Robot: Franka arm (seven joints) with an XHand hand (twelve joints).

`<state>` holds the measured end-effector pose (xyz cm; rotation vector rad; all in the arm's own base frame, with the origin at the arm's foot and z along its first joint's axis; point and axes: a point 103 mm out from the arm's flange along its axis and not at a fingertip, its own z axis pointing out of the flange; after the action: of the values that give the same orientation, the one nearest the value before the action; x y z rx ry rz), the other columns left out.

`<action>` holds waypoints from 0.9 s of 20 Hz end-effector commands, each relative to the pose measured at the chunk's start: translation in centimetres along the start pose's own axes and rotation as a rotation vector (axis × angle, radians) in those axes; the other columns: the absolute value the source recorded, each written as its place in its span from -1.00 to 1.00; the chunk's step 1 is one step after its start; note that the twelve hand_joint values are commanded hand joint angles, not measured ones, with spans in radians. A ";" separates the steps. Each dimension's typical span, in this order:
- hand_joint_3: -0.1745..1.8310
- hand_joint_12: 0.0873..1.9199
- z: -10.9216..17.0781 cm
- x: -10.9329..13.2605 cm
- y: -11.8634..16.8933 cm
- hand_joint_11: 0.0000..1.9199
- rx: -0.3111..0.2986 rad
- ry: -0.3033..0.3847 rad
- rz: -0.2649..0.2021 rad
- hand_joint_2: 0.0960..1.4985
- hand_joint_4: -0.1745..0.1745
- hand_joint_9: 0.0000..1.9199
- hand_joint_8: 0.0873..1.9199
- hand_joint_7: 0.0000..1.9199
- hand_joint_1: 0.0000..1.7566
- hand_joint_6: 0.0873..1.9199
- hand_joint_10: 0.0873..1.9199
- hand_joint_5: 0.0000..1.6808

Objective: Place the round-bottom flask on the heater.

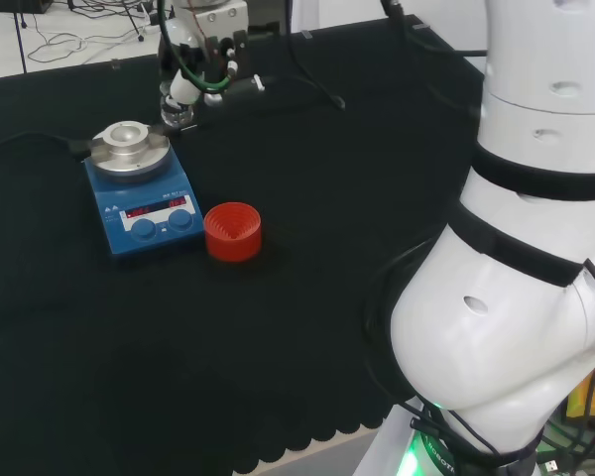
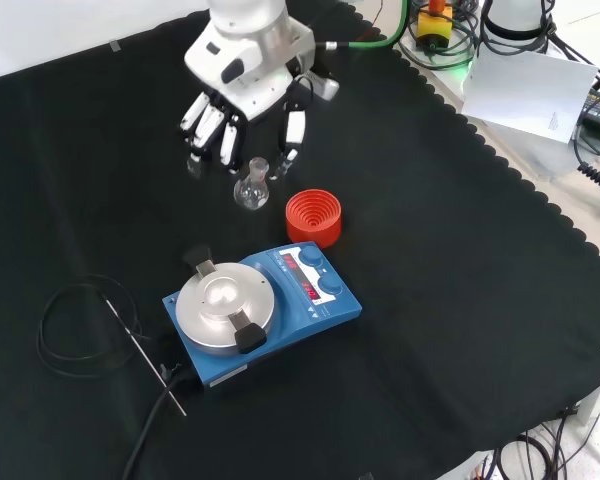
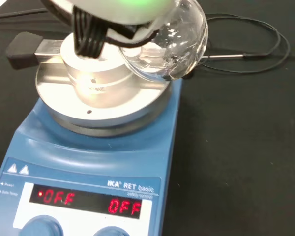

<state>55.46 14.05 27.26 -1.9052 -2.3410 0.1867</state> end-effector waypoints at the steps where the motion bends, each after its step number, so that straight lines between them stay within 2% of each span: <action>1: -0.01 0.37 0.3 3.0 3.3 -0.63 0.040 -0.045 -0.078 -0.17 0.27 -0.35 -0.37 -0.68 0.25 0.08 -0.43 0.29; 18: 0.00 0.37 1.3 5.4 8.2 -0.63 0.065 -0.037 -0.139 -0.18 0.25 -0.35 -0.37 -0.68 0.26 0.08 -0.43 0.29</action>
<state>61.63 19.95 25.51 -1.7583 -2.4382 0.2545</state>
